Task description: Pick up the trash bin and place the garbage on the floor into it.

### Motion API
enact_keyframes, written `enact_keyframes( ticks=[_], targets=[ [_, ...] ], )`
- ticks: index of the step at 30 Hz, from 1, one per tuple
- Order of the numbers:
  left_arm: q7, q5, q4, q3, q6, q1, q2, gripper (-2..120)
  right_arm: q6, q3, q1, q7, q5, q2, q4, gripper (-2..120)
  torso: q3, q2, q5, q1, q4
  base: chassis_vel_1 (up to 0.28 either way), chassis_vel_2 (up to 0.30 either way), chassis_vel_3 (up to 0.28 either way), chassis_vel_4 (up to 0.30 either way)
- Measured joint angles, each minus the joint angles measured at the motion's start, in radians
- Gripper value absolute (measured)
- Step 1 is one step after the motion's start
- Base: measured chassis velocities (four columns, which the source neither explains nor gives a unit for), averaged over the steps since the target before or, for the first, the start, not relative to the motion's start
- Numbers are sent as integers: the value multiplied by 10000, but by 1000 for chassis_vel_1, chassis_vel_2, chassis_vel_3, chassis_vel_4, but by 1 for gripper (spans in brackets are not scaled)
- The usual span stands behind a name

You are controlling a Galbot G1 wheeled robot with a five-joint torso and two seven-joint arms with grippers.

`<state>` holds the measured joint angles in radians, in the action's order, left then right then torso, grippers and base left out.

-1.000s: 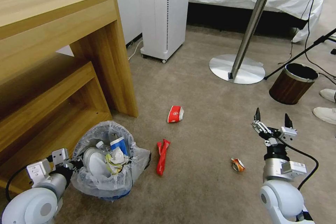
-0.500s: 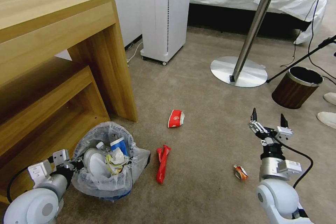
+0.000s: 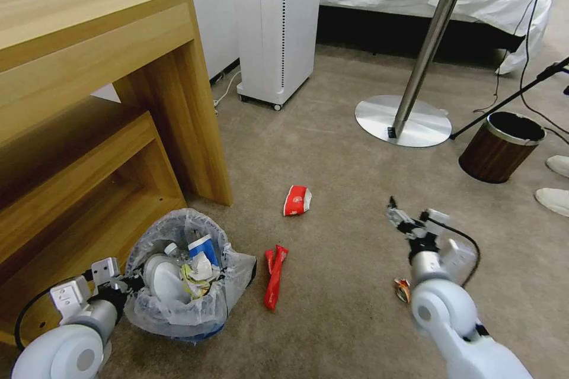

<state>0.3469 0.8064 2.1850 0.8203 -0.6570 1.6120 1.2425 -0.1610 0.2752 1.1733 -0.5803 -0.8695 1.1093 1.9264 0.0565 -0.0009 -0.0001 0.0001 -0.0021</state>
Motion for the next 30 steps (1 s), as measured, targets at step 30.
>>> enact_keyframes(
  ticks=[30],
  targets=[
    [27, -647, 88, 222, 256, 202, 821, 1, -3215, -4796, -3946, -2430, -3996, 2922, -5234, 100, 0, 0, 0, 0, 1, 0, 0, 0, 0]
  ],
)
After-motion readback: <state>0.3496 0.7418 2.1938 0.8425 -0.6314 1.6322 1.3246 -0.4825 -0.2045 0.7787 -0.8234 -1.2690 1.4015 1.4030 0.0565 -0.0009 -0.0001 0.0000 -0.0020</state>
